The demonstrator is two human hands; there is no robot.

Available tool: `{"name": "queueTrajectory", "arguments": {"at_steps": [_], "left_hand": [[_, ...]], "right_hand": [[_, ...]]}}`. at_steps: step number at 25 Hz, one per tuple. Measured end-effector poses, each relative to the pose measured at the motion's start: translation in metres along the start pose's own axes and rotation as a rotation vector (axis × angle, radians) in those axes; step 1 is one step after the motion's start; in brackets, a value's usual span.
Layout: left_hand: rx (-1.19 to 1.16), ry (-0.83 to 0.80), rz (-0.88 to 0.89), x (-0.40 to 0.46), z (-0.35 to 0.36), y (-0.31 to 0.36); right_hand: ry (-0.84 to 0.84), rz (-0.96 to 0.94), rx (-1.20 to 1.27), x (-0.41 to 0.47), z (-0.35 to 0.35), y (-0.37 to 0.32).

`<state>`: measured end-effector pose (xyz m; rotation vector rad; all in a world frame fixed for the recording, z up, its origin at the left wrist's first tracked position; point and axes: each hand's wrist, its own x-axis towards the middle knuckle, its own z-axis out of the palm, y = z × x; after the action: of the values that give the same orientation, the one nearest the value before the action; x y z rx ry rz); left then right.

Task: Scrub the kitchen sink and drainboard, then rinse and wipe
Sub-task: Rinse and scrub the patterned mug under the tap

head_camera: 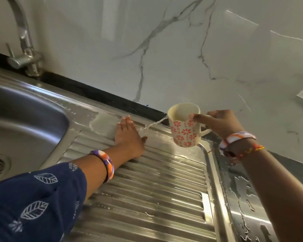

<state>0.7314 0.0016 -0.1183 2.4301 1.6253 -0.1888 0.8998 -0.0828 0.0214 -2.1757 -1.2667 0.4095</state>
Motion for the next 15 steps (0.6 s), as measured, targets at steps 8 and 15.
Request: {"name": "queueTrajectory", "arguments": {"at_steps": [8, 15], "left_hand": [[-0.003, -0.065, 0.653, -0.066, 0.025, 0.058], [0.003, -0.029, 0.754, -0.156, 0.042, 0.075]], "right_hand": [[-0.001, -0.072, -0.901, -0.058, -0.030, 0.041], [-0.108, -0.270, -1.231, -0.152, -0.016, 0.037]]}}
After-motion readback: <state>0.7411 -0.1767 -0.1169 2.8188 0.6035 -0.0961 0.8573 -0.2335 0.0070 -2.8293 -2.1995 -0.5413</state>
